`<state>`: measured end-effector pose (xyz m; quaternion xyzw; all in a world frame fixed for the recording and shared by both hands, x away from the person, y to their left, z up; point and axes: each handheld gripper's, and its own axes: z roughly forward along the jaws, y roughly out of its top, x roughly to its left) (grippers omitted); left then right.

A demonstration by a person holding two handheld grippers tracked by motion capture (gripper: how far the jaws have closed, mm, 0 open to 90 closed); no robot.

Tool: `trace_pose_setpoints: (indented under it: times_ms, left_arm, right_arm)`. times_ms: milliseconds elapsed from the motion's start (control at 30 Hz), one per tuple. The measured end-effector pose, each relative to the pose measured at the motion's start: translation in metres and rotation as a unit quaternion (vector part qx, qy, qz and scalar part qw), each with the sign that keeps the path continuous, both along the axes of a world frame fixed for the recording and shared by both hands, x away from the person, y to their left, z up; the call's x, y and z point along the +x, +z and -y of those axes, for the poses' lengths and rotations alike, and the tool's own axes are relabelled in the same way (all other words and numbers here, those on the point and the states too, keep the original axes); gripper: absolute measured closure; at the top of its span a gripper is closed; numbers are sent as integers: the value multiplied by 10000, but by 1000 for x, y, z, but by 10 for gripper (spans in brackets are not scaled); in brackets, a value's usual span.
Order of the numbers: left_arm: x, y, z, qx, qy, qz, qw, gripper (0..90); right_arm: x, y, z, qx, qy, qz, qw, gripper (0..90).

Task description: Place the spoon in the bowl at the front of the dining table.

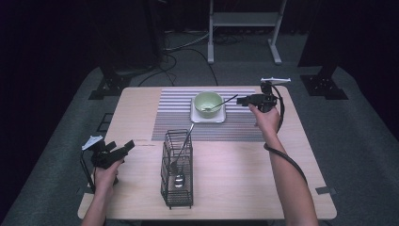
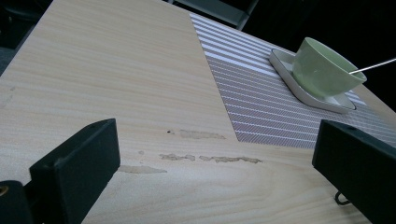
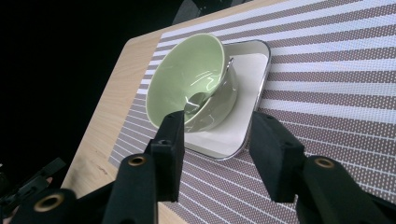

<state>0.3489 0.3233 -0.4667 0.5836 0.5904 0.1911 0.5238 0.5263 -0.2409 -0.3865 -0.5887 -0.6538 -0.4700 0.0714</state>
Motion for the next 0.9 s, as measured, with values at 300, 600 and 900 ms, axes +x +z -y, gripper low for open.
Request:
trace_pose_setpoints:
  times_ms: [300, 600, 900]
  left_arm:
    - [0, 0, 1, 6, -12, 4, 10000, 0]
    - [0, 0, 1, 12, -13, -4, 10000, 0]
    - [0, 0, 2, 26, -22, -10, 10000, 0]
  right_arm:
    - [-13, -2, 5, 45, 156, 31, 9999, 497]
    - [-28, -12, 8, 44, 389, -16, 9992, 452]
    - [-48, -20, 12, 9, 606, 8, 9982, 406]
